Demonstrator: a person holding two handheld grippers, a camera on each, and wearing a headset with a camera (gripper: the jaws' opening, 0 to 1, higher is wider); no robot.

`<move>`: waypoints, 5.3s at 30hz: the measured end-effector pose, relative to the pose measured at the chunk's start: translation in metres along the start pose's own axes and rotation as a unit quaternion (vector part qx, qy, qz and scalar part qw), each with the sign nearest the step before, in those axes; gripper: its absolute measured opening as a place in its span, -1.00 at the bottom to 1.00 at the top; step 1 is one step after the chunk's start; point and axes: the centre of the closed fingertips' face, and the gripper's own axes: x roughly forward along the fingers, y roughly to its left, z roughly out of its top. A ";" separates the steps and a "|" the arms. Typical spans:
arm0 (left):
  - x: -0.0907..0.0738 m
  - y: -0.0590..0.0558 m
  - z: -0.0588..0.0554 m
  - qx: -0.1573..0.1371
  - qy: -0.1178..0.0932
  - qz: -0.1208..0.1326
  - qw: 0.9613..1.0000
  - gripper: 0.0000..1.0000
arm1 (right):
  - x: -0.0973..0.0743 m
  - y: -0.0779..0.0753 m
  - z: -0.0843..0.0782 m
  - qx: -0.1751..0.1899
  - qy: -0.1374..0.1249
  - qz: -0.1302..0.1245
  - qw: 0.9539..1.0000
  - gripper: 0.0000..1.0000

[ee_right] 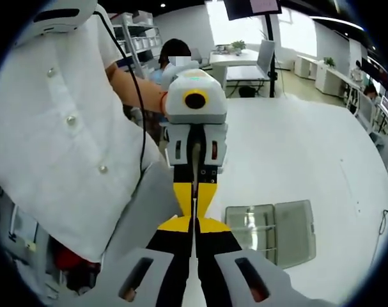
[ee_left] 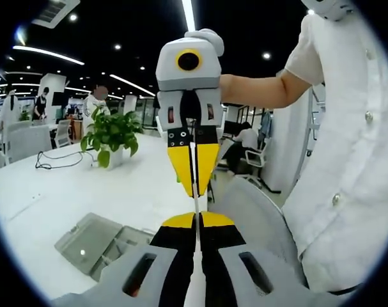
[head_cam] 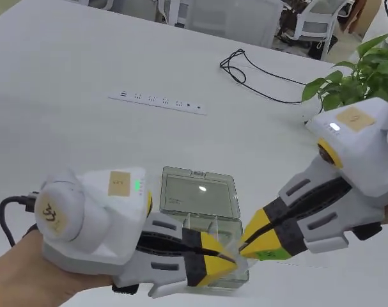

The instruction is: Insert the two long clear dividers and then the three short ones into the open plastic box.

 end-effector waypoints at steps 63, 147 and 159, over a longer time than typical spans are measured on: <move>-0.062 0.054 -0.067 -0.060 0.056 0.138 0.987 0.33 | 0.020 -0.069 0.004 0.018 -0.012 -0.085 0.996 -0.95; -0.057 0.079 -0.103 -0.077 0.076 0.150 0.983 1.00 | 0.134 -0.126 -0.065 0.008 0.058 -0.096 0.994 -0.95; -0.057 0.079 -0.105 -0.080 0.078 0.149 0.982 1.00 | 0.146 -0.128 -0.075 -0.011 0.098 -0.096 0.990 -0.95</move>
